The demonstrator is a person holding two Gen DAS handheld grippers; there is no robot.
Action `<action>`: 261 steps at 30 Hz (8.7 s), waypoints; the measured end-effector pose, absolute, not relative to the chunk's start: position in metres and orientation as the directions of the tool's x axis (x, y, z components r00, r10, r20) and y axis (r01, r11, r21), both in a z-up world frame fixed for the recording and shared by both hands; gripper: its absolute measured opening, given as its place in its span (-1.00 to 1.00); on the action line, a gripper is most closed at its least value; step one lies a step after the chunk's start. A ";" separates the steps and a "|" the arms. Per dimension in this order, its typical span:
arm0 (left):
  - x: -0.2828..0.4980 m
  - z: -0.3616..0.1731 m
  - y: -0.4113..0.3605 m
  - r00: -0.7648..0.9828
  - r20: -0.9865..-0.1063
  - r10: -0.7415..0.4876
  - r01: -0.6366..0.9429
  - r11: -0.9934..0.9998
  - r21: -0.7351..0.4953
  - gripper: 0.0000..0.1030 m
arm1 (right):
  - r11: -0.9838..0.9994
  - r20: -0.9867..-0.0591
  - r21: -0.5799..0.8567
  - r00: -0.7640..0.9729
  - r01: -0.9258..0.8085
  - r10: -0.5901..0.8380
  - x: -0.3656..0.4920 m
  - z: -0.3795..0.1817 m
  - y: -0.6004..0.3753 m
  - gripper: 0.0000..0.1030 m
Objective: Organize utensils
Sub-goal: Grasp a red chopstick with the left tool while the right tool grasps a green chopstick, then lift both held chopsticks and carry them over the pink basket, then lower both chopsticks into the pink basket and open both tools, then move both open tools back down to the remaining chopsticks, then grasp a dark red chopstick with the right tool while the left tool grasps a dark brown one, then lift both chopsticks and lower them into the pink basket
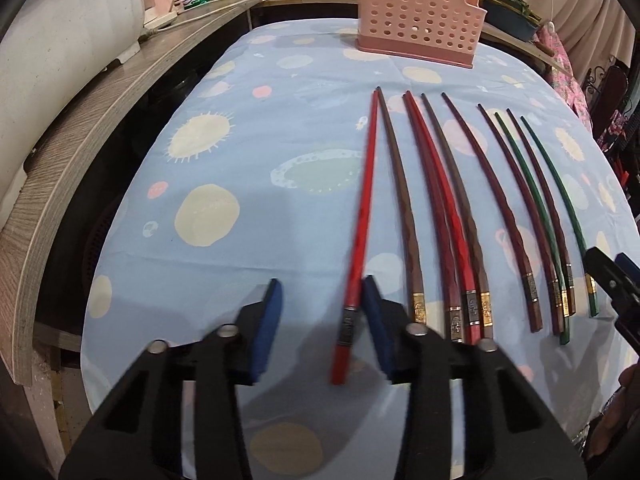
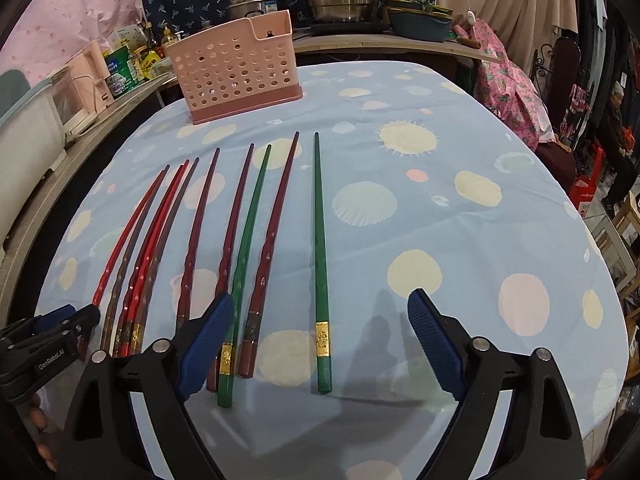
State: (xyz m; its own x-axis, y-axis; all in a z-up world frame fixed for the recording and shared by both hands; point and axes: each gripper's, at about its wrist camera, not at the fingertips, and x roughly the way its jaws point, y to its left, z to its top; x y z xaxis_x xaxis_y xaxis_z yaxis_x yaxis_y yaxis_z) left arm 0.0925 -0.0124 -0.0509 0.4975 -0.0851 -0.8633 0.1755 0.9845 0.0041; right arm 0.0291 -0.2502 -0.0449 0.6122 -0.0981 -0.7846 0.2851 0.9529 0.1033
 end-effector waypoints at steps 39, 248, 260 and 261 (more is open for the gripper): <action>0.077 -0.050 0.009 0.485 -0.858 -0.167 0.176 0.980 -0.091 -0.73 | 0.967 -0.799 0.111 0.599 0.231 -0.051 0.011 -0.058 -0.253 -0.84; 0.115 0.112 -0.005 0.692 -0.649 -0.316 0.262 0.948 -0.182 -0.86 | 0.944 -0.487 0.281 0.873 0.176 -0.018 0.031 0.105 -0.298 -0.87; 0.171 0.165 -0.018 0.758 -0.567 -0.323 0.274 0.946 -0.174 -0.86 | 0.941 -0.410 0.306 0.912 0.144 -0.006 0.075 0.145 -0.316 -0.87; 0.174 0.170 -0.020 0.766 -0.556 -0.323 0.276 0.946 -0.170 -0.86 | 0.941 -0.402 0.308 0.916 0.141 -0.006 0.080 0.149 -0.317 -0.87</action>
